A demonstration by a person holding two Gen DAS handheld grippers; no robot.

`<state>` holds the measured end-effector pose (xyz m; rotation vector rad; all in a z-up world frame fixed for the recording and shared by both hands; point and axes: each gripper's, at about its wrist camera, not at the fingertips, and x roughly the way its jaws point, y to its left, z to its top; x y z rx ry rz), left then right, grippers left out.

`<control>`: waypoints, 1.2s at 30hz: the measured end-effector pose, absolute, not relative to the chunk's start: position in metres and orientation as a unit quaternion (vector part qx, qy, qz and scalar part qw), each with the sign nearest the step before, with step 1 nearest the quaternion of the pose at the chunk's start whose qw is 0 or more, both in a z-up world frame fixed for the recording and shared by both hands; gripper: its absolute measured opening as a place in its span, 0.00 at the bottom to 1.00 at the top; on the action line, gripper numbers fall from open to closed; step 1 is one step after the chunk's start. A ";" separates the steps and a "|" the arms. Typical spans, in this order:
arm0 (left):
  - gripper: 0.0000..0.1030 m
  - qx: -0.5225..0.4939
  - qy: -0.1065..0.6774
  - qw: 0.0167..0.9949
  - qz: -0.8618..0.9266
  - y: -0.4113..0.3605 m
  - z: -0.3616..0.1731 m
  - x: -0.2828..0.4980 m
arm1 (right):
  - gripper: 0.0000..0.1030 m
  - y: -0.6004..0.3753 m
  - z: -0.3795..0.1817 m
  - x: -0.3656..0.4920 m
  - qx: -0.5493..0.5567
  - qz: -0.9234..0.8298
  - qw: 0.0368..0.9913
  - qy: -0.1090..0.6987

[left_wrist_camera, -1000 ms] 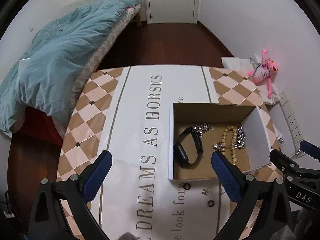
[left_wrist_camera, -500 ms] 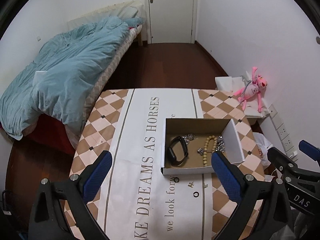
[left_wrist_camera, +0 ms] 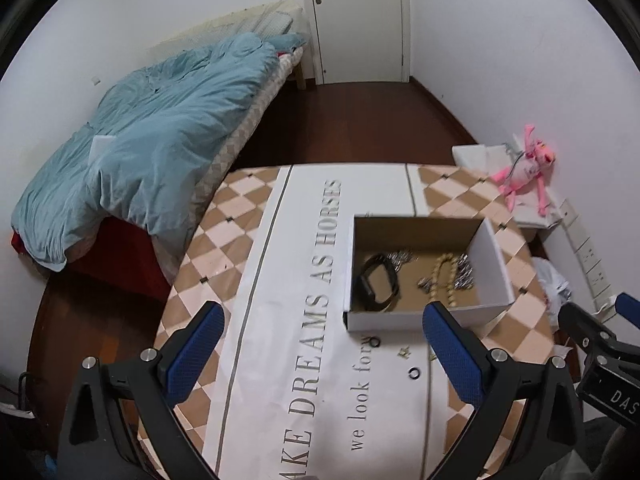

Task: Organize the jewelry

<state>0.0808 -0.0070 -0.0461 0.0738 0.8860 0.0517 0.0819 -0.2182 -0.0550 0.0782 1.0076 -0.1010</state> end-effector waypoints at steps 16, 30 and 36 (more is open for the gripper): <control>0.99 0.074 0.507 0.853 0.100 0.031 -0.154 0.089 | 0.58 -0.161 -0.184 0.104 0.075 0.064 0.836 0.540; 0.98 0.046 0.520 0.852 0.033 0.001 -0.166 0.081 | 0.09 -0.177 -0.182 0.096 0.061 0.033 0.847 0.526; 0.93 0.046 0.527 0.848 -0.037 -0.052 -0.172 0.078 | 0.08 -0.219 -0.183 0.082 0.091 -0.014 0.843 0.530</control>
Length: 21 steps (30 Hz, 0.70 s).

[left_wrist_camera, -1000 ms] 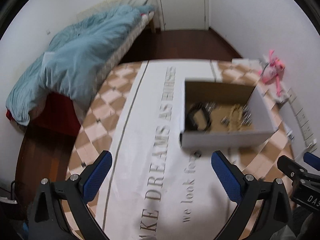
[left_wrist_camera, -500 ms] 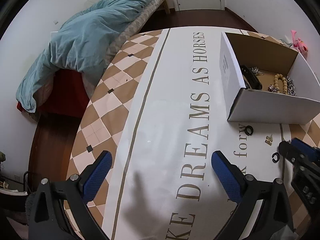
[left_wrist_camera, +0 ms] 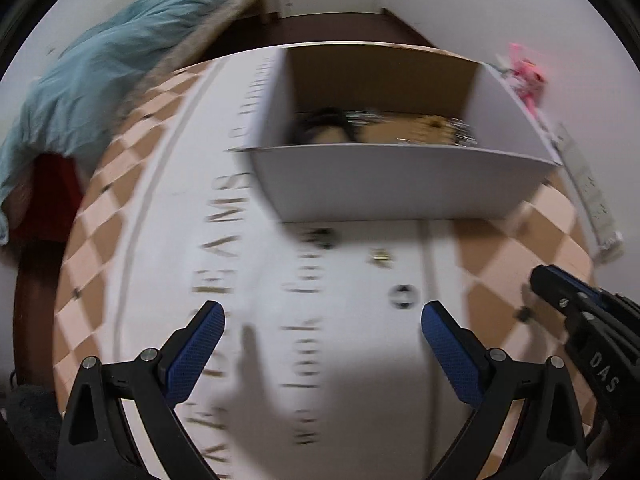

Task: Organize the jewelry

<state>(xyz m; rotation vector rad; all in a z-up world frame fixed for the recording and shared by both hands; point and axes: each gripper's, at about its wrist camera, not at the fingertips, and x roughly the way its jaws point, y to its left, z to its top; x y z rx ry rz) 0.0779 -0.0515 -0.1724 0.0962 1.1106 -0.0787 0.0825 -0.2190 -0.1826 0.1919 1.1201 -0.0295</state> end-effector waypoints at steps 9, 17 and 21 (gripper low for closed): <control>0.19 0.057 0.526 0.846 -0.073 -0.083 -0.179 0.082 | 0.09 -0.241 -0.183 0.072 0.108 -0.037 0.842 0.527; 0.10 0.049 0.526 0.845 -0.087 -0.080 -0.179 0.085 | 0.09 -0.243 -0.172 0.071 0.118 -0.039 0.847 0.516; 0.10 0.026 0.518 0.849 -0.102 -0.073 -0.159 0.081 | 0.09 -0.241 -0.153 0.072 0.136 -0.019 0.851 0.507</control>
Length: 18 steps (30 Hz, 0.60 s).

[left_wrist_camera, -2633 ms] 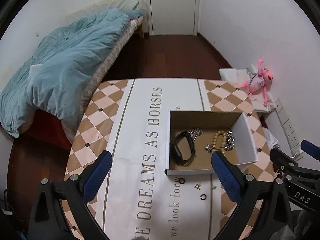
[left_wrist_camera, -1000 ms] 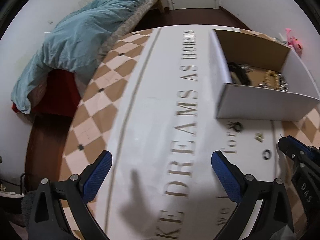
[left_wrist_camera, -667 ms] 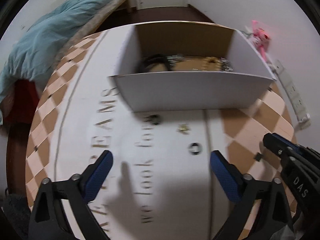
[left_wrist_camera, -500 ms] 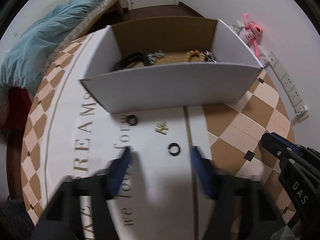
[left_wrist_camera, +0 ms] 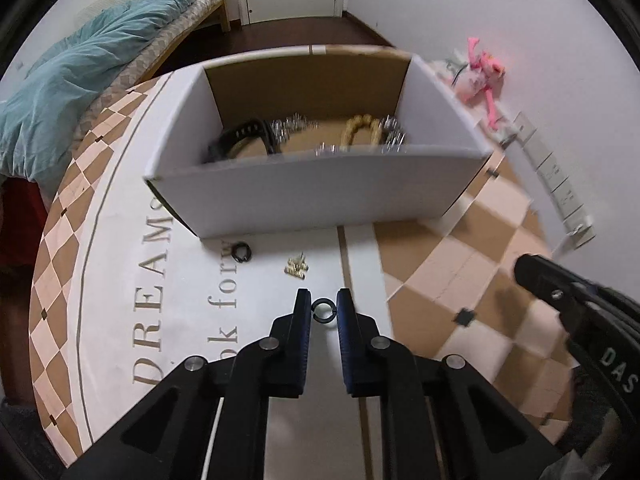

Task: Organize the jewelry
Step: 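Carry the ring and earring over the box and open both grippers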

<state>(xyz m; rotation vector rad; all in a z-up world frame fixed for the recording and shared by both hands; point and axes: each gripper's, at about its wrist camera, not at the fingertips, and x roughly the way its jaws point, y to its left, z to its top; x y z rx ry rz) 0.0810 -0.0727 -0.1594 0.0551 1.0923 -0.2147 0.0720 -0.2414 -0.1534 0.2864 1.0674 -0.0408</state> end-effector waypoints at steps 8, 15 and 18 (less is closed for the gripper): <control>0.10 -0.039 0.506 0.849 -0.145 -0.047 -0.100 0.129 | 0.09 -0.221 -0.107 0.124 0.150 0.061 0.857 0.490; 0.10 -0.041 0.522 0.841 -0.139 -0.037 -0.090 0.199 | 0.09 -0.212 -0.110 0.199 0.135 0.091 0.831 0.531; 0.10 -0.038 0.535 0.832 -0.139 -0.037 -0.091 0.217 | 0.09 -0.209 -0.113 0.224 0.116 0.097 0.821 0.551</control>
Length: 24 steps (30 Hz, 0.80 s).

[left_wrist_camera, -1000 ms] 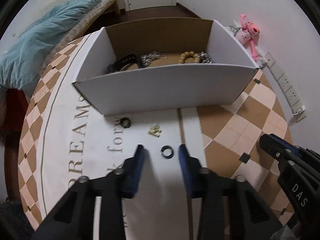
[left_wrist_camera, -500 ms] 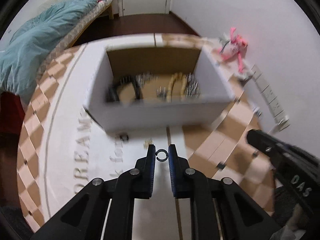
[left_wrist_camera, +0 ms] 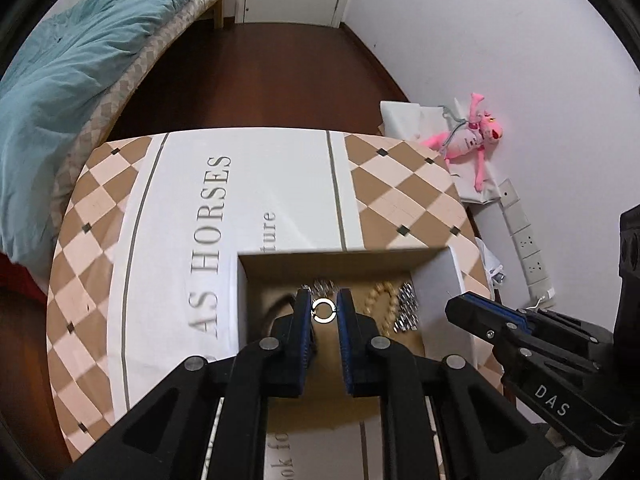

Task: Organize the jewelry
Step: 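Carry the ring and earring over the box and open both grippers, then withdraw both grippers up from the box toward the remaining pieces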

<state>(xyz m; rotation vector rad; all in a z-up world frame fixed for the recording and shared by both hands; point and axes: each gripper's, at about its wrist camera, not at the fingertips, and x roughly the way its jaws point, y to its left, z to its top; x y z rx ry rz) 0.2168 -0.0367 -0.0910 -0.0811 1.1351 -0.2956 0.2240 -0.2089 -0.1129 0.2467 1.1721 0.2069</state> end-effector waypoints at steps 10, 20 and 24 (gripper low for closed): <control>0.53 -0.030 0.545 0.830 -0.116 -0.031 -0.083 0.236 | 0.34 -0.217 -0.118 0.249 0.118 0.094 0.796 0.586; 0.91 0.012 0.531 0.846 -0.046 -0.012 -0.085 0.224 | 0.63 -0.209 -0.108 0.235 0.038 0.034 0.817 0.575; 0.92 0.027 0.518 0.855 -0.026 -0.005 -0.087 0.212 | 0.89 -0.203 -0.111 0.222 0.001 0.002 0.820 0.572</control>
